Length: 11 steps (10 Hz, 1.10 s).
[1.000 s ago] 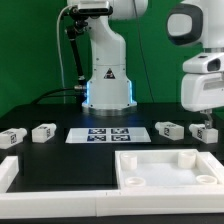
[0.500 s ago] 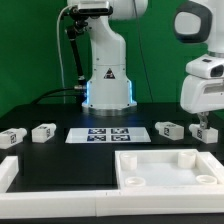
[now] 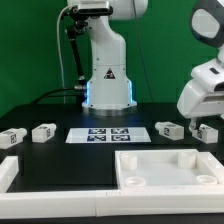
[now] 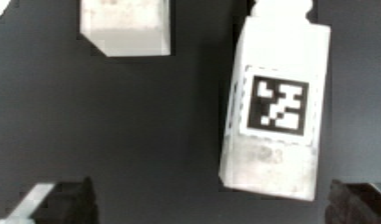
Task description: Assemble square table
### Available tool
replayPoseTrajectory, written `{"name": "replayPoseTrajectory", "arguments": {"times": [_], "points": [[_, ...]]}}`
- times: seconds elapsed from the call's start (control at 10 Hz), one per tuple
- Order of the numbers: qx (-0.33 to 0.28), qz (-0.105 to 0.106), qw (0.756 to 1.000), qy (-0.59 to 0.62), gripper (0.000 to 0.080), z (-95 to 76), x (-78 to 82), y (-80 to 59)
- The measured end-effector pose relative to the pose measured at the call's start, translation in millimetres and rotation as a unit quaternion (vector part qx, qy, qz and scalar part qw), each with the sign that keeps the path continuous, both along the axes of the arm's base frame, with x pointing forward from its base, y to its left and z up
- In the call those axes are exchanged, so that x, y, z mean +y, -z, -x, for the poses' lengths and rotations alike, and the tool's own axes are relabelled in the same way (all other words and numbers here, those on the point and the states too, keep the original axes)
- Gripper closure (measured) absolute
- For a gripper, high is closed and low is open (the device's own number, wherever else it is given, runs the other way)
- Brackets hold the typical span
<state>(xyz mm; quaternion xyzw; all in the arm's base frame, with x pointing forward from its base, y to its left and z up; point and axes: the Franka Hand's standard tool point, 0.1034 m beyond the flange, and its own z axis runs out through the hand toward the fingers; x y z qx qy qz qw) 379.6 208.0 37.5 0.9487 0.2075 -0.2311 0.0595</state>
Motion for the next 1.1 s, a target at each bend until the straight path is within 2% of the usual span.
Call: {"name": "replayPoseTrajectory", "arguments": {"times": [0.1,0.2,0.4,0.6,0.8,1.1], "points": [[0.067,0.034,0.997,0.004,0.015,1.1,-10.6,-2.1],[0.097,0.048,0.994,0.006,0.015,-5.0,-10.6,-1.4],[0.16,0.08,0.984,0.006,0.015,-2.0,-12.8,0.3],[0.16,0.079,0.984,0.007,0.015,-4.7,-11.8,3.2],[0.171,0.085,0.981,0.028,0.015,-0.5,-10.3,4.0],[0.166,0.088,0.981,0.041,0.015,0.0,9.9,4.9]]}}
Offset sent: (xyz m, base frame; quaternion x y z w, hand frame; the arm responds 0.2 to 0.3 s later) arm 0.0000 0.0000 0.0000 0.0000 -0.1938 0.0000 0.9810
